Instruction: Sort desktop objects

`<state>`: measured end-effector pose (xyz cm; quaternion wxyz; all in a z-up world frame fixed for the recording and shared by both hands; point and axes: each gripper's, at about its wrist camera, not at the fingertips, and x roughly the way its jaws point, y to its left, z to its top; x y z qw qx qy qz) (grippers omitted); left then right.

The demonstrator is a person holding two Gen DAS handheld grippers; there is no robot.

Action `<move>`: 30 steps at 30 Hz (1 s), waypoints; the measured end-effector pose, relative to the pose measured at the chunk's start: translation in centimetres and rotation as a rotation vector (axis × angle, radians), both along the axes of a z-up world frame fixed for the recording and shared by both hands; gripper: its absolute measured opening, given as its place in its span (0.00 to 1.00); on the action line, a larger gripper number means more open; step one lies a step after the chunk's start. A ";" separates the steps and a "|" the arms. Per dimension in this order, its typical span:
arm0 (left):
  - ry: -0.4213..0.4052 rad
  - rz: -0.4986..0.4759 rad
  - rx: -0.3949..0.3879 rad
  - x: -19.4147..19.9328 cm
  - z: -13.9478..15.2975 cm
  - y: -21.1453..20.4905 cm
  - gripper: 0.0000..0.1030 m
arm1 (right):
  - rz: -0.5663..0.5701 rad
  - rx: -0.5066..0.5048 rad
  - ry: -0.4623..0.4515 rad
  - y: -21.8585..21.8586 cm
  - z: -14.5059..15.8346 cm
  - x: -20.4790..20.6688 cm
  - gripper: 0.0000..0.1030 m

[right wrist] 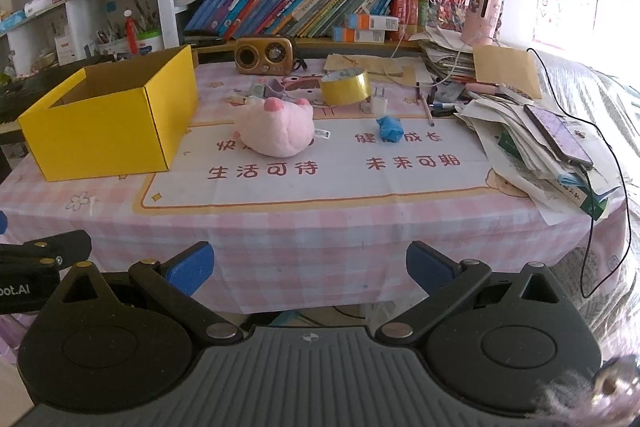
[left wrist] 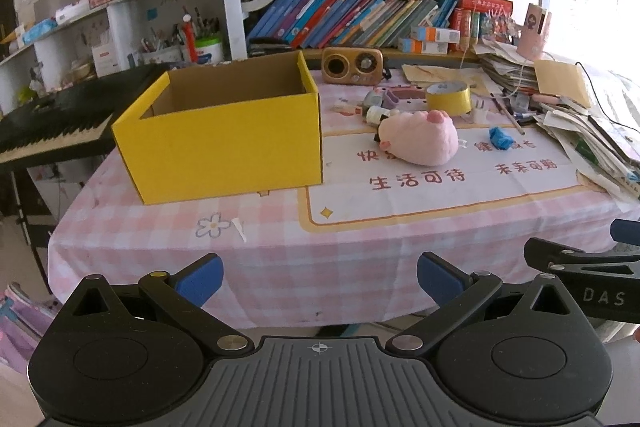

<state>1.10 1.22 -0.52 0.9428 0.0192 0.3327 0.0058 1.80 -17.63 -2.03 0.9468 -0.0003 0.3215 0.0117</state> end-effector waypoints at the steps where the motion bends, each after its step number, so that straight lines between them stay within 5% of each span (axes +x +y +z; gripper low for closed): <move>1: -0.003 -0.002 0.001 0.0 0.1 0.0 1.00 | -0.001 -0.001 0.001 0.0 0.0 0.0 1.00; 30: -0.024 -0.054 -0.009 3.7 -0.6 -2.4 1.00 | -0.035 0.057 -0.005 -2.8 -0.5 3.2 1.00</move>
